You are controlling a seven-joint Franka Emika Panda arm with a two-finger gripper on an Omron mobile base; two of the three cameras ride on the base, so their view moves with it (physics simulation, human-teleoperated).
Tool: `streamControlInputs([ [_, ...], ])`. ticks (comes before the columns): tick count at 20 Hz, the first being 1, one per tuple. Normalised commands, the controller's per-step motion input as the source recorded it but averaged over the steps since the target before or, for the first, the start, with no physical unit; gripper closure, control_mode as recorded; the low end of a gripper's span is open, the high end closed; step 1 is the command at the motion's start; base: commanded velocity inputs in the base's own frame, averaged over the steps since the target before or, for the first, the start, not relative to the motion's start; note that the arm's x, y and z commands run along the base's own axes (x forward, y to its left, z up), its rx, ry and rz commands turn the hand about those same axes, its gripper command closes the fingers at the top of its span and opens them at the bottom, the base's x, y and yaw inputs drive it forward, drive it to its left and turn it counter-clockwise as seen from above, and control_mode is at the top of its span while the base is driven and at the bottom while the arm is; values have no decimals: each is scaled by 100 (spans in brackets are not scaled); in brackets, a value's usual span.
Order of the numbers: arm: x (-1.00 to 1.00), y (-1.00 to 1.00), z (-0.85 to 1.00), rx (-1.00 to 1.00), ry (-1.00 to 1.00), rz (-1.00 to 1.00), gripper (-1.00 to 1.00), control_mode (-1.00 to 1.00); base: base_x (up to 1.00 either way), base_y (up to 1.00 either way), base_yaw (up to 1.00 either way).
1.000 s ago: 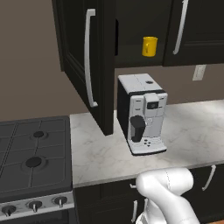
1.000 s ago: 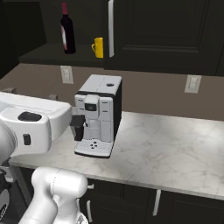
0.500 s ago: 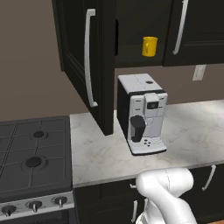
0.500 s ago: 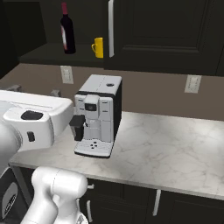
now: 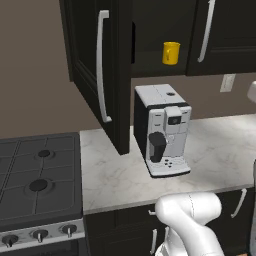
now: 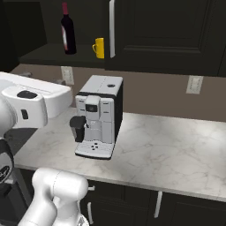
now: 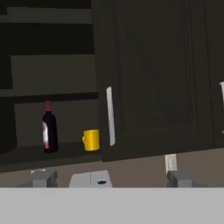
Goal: Open the cabinet directly in front. Then move the wine and the mug to the dining counter with the candle on it.
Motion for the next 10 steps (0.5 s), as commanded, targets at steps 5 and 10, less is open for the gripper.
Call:
streamControlInputs([
  [5, 53, 0, 0, 0, 10, 0, -100, -100, 0, 0, 0],
  [10, 73, 0, 0, 0, 16, 0, -100, -100, 0, 0, 0],
])
